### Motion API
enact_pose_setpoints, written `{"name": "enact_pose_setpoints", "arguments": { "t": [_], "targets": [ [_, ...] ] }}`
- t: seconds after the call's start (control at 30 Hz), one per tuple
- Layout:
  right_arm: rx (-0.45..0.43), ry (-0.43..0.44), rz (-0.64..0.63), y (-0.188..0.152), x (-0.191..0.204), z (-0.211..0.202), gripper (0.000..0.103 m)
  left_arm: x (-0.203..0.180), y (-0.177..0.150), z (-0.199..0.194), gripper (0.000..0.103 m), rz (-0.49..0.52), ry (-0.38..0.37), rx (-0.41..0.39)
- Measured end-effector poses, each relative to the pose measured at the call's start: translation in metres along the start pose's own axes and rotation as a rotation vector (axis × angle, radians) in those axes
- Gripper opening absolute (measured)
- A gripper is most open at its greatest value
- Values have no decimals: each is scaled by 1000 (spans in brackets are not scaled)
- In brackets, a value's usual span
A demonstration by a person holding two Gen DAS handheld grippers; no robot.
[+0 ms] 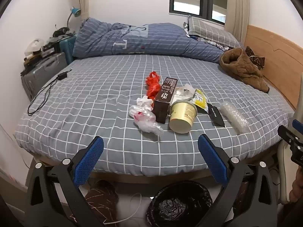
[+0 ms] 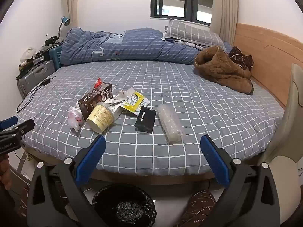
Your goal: Collect trash
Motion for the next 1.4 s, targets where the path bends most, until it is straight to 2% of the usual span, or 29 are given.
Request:
{"name": "enact_pose_setpoints", "arguments": {
  "t": [0.1, 0.17, 0.2, 0.5, 1.4],
  "targets": [
    [-14, 7, 17, 1, -2, -1, 95, 1, 2, 1, 97, -14, -5, 6],
    [-11, 2, 14, 3, -1, -3, 95, -9, 2, -4, 97, 17, 9, -4],
    [-14, 6, 15, 3, 0, -9, 95, -3, 2, -2, 97, -1, -8, 1],
    [-11, 10, 17, 3, -4, -7, 95, -3, -4, -11, 97, -5, -12, -28],
    [9, 12, 24, -4, -4, 2, 95, -15, -4, -2, 97, 16, -20, -8]
  ]
}}
Point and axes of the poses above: each gripper's, at about its wrist camera, not at the fingertips, and z roughly the way its jaws point, x to its left, y to its top, the point moved 3 cm from there along z, roughly the way its jaws point, and after that the axes turned 2 degrees about y, right-handed, at the moved point
